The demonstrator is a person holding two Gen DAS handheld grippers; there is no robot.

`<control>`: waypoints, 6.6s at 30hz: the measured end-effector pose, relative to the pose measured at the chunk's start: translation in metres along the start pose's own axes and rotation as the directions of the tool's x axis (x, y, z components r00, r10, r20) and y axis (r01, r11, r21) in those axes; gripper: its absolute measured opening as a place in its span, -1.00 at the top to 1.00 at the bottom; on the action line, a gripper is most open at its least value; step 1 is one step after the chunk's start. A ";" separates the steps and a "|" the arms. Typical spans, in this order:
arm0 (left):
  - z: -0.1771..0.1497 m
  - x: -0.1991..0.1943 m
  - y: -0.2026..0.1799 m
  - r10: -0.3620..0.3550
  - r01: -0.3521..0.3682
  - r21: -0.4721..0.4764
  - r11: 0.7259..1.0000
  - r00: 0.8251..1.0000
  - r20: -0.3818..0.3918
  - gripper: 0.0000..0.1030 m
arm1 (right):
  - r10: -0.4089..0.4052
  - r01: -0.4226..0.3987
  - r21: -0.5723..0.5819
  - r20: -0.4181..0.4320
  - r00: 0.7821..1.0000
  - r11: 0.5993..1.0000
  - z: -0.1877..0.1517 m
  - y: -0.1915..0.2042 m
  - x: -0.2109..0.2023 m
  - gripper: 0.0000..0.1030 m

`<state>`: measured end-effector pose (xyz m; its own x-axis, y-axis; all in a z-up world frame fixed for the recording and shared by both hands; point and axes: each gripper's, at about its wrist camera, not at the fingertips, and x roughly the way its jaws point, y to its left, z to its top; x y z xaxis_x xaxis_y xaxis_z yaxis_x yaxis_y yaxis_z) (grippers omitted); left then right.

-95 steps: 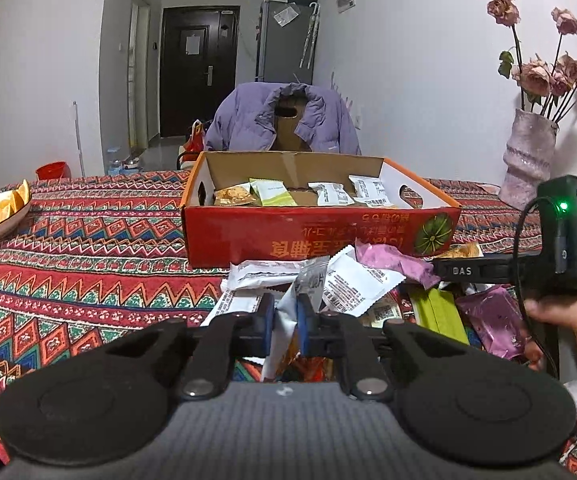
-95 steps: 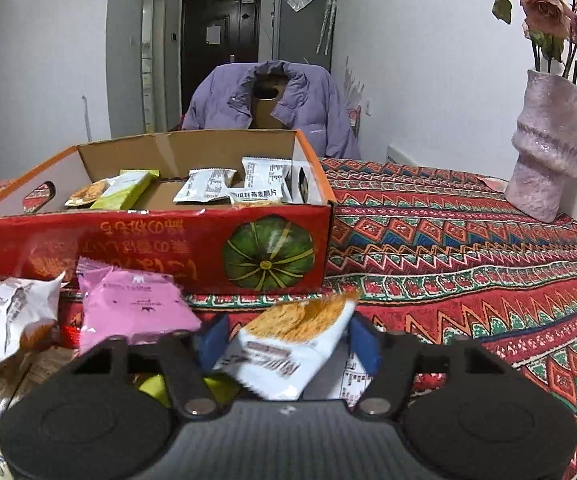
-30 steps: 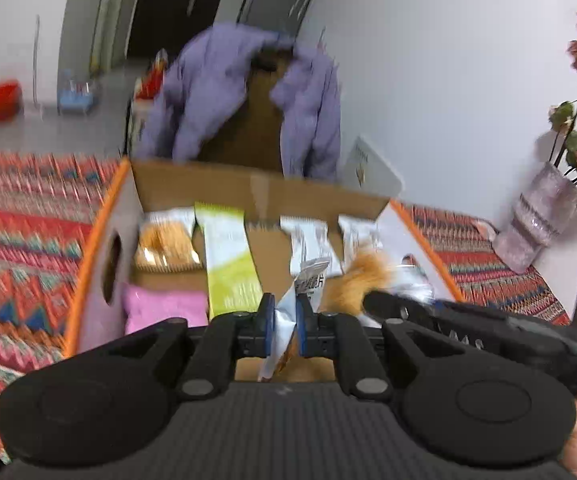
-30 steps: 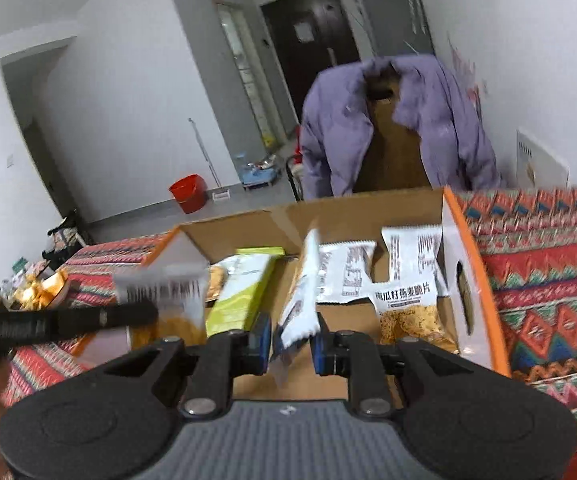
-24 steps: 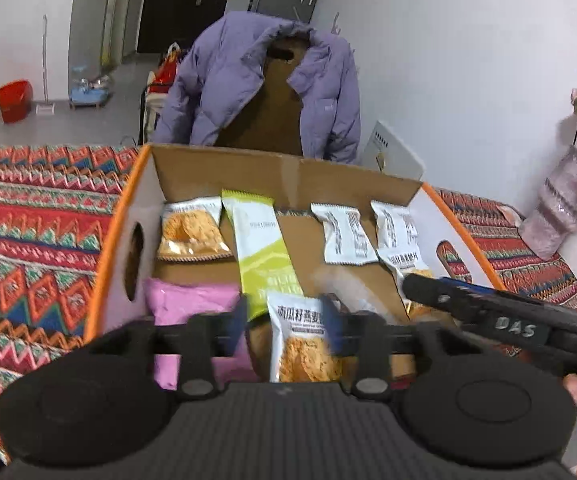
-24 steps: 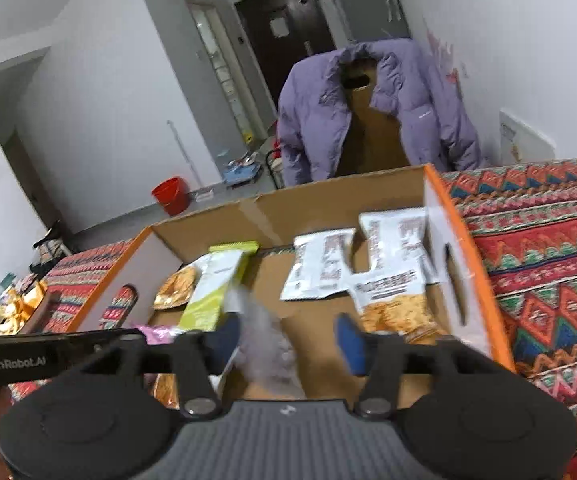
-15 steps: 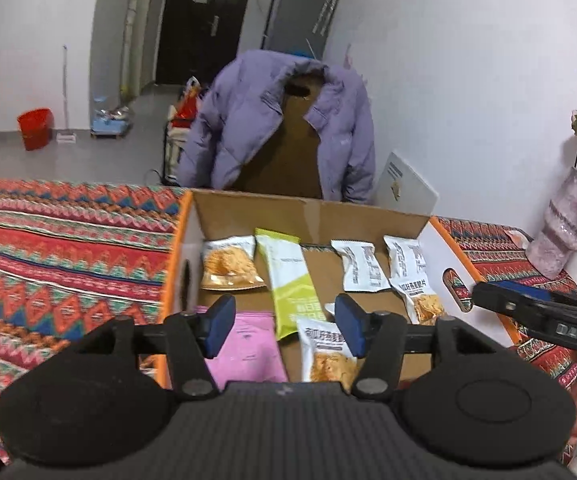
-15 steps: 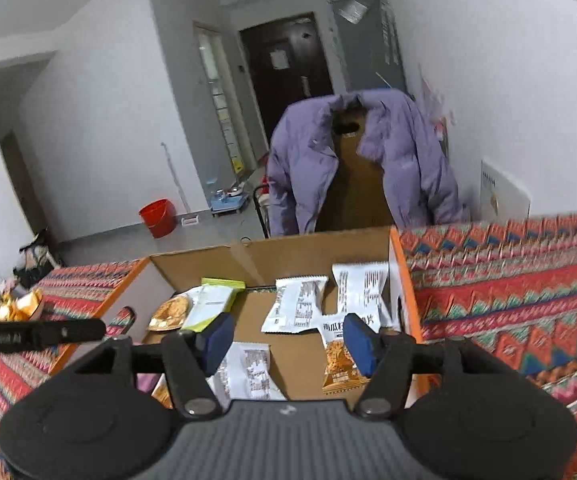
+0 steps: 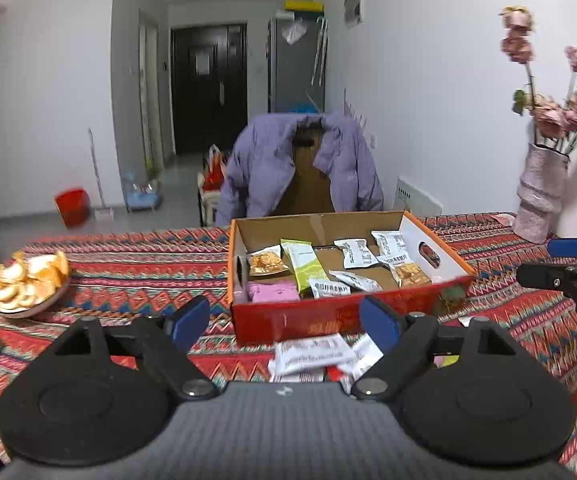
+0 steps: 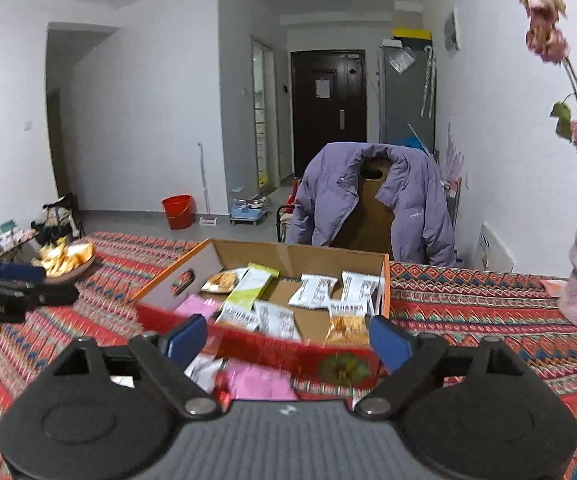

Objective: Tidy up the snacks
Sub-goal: 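Move both tools back toward the snack pile, then grasp a white packet with the left tool while the right tool grasps another white packet, then carry both white packets into the box and open both tools, then move both tools back toward the snack pile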

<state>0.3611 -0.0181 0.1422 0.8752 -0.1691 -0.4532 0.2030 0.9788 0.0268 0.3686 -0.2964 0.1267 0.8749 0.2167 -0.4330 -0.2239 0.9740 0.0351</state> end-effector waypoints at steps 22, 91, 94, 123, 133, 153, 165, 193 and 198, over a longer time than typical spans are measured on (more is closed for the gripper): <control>-0.165 -0.124 -0.043 0.121 -0.121 0.036 0.992 0.993 -0.012 -0.83 | -0.005 0.005 -0.075 -0.003 1.000 0.997 -0.172 0.068 -0.126 -0.93; -0.084 0.064 0.013 -0.003 -0.007 -0.059 0.998 0.988 -0.156 0.19 | -0.154 0.158 0.086 -0.058 0.986 0.984 -0.066 -0.040 0.071 0.22; -0.088 0.025 0.012 0.021 -0.031 -0.079 0.996 0.992 -0.124 0.19 | -0.120 0.121 0.063 -0.020 0.993 0.991 -0.063 -0.023 0.038 0.22; -0.092 -0.072 -0.038 -0.095 0.091 -0.092 0.992 0.995 -0.034 0.19 | 0.028 -0.027 0.120 -0.007 1.000 0.992 -0.117 0.034 -0.078 0.22; 0.003 0.014 -0.030 -0.065 0.057 -0.108 0.992 0.995 -0.072 0.19 | 0.101 -0.101 0.125 0.006 0.995 0.987 -0.053 0.006 -0.026 0.22; 0.092 0.335 -0.043 -0.069 0.018 -0.173 0.985 0.953 -0.294 0.17 | 0.091 -0.040 0.166 -0.313 0.945 0.985 0.048 -0.061 0.273 0.21; 0.090 0.355 -0.031 -0.106 0.054 -0.175 0.983 0.946 -0.306 -0.39 | 0.063 -0.005 0.171 -0.332 0.941 0.985 0.043 -0.069 0.280 -0.08; -0.078 -0.029 0.026 0.146 -0.145 -0.036 0.989 0.989 0.012 -0.89 | 0.056 -0.059 -0.077 -0.037 0.998 0.995 -0.021 0.023 -0.011 -0.19; -0.114 -0.078 0.015 0.105 -0.102 -0.044 0.994 0.993 0.054 -0.96 | 0.050 -0.051 -0.055 -0.017 0.999 0.997 -0.064 0.043 -0.053 -0.30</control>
<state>0.2457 0.0230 0.0760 0.9142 -0.0718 -0.3989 0.0930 0.9951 0.0339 0.2850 -0.2707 0.0940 0.8552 0.2645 -0.4457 -0.2919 0.9564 0.0076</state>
